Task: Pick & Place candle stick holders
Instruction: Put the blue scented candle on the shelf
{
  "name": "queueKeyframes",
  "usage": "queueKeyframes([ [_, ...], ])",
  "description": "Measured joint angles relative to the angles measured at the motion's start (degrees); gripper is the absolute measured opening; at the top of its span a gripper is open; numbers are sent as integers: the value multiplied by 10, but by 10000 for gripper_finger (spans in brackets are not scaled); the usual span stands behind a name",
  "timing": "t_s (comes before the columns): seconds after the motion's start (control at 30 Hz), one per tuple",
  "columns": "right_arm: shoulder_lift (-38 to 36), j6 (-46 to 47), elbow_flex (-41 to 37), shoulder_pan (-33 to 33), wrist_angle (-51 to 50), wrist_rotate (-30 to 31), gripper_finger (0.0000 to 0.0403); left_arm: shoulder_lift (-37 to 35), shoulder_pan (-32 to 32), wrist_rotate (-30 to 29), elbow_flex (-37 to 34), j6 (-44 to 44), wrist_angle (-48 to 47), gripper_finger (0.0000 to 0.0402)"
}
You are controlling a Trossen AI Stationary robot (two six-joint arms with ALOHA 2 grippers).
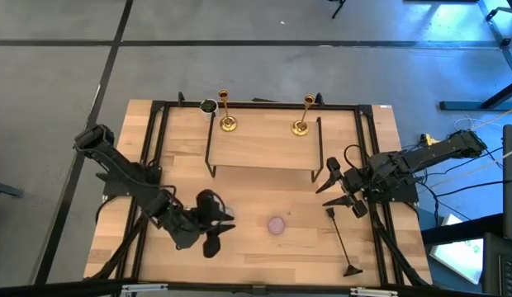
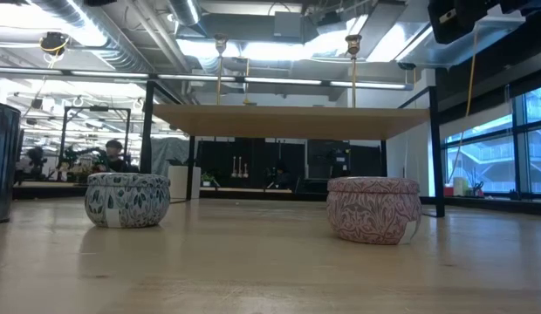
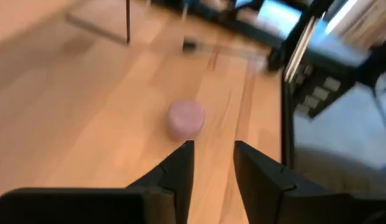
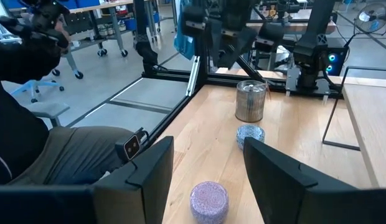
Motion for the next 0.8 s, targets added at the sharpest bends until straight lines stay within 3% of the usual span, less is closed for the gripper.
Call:
queueKeyframes([
  [0.13, 0, 0, 0, 0, 0, 0, 196, 1, 0, 41, -2, -62, -89, 139],
  [0.3, 0, 0, 0, 0, 0, 0, 196, 4, 1, 48, -2, -111, -162, 168],
  [0.8, 0, 0, 0, 0, -3, -2, 196, 23, 12, 67, -2, 23, -181, 185],
])
